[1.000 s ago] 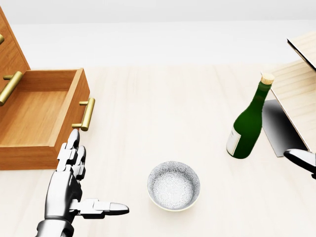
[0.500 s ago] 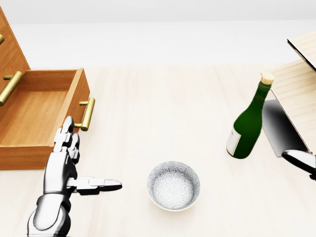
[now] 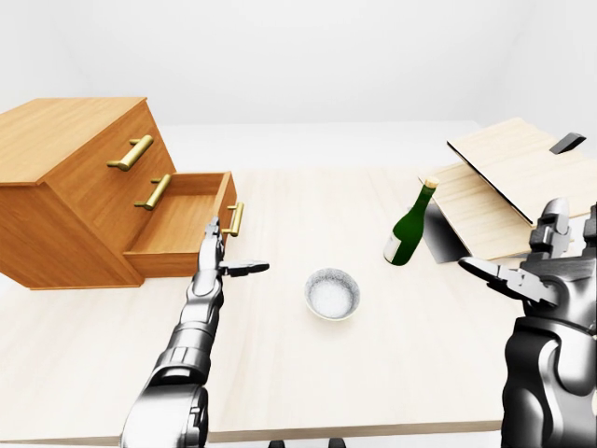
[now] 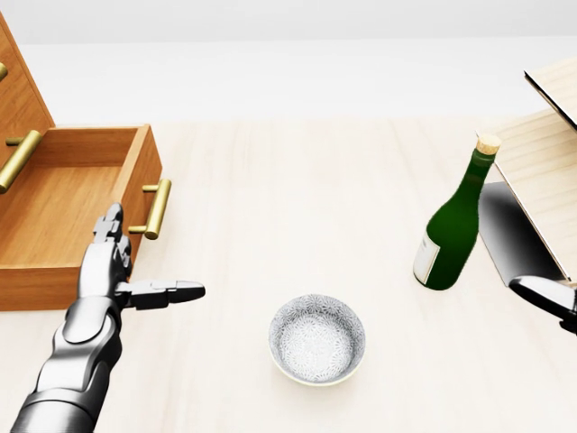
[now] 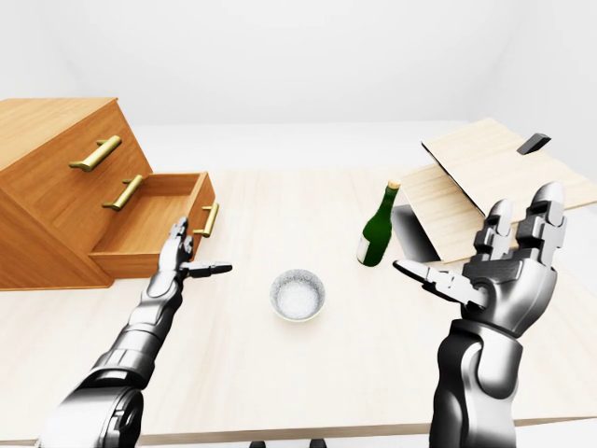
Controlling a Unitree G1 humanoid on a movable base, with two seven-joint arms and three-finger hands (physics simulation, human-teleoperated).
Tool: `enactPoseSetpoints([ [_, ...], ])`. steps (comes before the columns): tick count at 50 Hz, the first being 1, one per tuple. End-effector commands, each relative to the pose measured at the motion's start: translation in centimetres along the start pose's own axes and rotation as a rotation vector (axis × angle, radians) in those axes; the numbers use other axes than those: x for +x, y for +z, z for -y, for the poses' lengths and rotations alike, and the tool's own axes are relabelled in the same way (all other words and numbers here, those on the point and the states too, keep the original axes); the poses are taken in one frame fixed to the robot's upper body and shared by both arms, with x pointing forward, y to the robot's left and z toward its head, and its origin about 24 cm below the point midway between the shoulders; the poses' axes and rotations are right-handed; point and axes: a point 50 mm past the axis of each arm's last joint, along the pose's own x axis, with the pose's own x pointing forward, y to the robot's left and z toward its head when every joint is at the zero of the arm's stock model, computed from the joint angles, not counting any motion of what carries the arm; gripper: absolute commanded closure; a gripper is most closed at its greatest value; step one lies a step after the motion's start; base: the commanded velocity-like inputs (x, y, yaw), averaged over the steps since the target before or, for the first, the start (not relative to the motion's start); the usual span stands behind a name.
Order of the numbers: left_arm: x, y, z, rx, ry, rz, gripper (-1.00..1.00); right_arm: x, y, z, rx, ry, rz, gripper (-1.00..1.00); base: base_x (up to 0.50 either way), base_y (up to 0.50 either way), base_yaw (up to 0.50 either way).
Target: Close the bottom drawer of the cabinet.
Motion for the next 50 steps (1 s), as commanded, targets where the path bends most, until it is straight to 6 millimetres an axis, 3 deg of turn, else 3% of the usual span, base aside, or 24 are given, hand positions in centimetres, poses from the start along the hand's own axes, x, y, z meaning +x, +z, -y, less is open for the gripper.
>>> enactPoseSetpoints([
  [1,0.6,-0.9,-0.5,0.022,0.036,-0.090,-1.00,0.0,-0.2,0.0,-0.003,0.002,-0.010,-1.00,0.00,0.00,0.00],
  [9,0.4,-2.3,-0.5,0.033,0.041,-0.162,-1.00,0.0,-0.3,-0.1,-0.004,0.004,-0.013,-1.00,0.00,0.00,0.00],
  [10,0.4,-2.6,-4.1,0.010,0.185,-0.207,-1.00,0.1,-0.4,0.0,-0.009,0.008,-0.014,-1.00,0.00,0.00,0.00],
  [11,0.3,-2.7,-4.3,0.010,0.194,-0.215,-1.00,0.0,-0.4,0.0,-0.008,0.007,-0.014,-1.00,0.00,0.00,0.00],
  [50,0.5,-1.0,-7.6,-0.107,0.328,-0.172,-1.00,0.1,-0.5,-0.1,-0.010,0.011,-0.018,-1.00,0.00,0.00,0.00],
])
